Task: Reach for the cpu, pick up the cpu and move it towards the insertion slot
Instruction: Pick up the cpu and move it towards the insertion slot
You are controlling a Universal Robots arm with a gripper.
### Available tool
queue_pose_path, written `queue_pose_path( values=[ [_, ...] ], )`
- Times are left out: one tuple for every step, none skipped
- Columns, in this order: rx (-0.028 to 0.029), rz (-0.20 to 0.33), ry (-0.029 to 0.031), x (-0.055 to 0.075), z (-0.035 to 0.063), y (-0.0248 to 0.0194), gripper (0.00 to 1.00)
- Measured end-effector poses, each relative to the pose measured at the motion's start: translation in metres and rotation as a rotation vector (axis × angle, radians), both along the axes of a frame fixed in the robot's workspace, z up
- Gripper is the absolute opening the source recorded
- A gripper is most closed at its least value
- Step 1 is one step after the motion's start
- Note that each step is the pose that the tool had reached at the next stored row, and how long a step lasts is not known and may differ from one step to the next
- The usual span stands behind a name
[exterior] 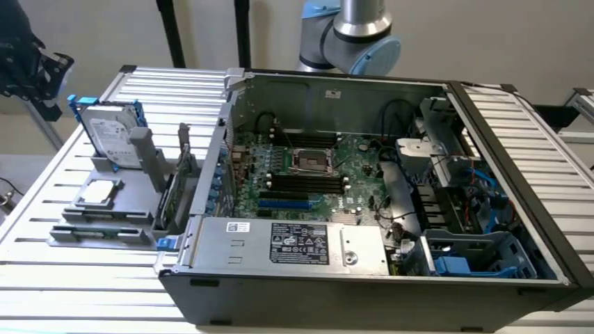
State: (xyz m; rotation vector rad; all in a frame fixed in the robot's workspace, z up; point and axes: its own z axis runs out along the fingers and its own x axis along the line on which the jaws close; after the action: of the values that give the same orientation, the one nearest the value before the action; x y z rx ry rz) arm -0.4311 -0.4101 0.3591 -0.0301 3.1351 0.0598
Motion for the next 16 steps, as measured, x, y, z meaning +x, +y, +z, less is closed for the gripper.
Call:
queue_pose_path(
  values=[
    [0.0,0.0,0.0001,0.0,-0.0004,0.0002,0.11],
    [0.0,0.0,0.0001,0.0,-0.0004,0.0002,0.11],
    [-0.0001,0.0,0.0002,0.0,-0.0004,0.0002,0.11],
    [0.0,0.0,0.0001,0.0,-0.0004,0.0002,0.12],
    [0.0,0.0,0.0001,0.0,-0.0004,0.0002,0.18],
    [0.0,0.0,0.0,0.0,-0.0004,0.0002,0.24],
    [0.0,0.0,0.0,0.0,-0.0005,0.0002,0.24],
    [0.0,0.0,0.0,0.0,-0.0005,0.0002,0.3],
    [0.0001,0.0,0.0,0.0,-0.0006,0.0002,0.3],
    [0.0003,0.0,-0.0004,0.0,-0.0013,0.0003,0.36],
    [0.0003,0.0,-0.0004,0.0,-0.0023,0.0002,0.42],
    [0.0001,0.0,-0.0001,0.0,-0.0036,0.0002,0.47],
    [0.0001,0.0,0.0,0.0,-0.0054,0.0002,0.47],
    [0.0,-0.001,-0.0001,0.0,-0.0073,0.0002,0.53],
    [0.0,-0.002,0.0,0.0,-0.009,0.0002,0.53],
    [0.0,-0.003,0.0,0.0,-0.0108,0.0002,0.6]
  ],
)
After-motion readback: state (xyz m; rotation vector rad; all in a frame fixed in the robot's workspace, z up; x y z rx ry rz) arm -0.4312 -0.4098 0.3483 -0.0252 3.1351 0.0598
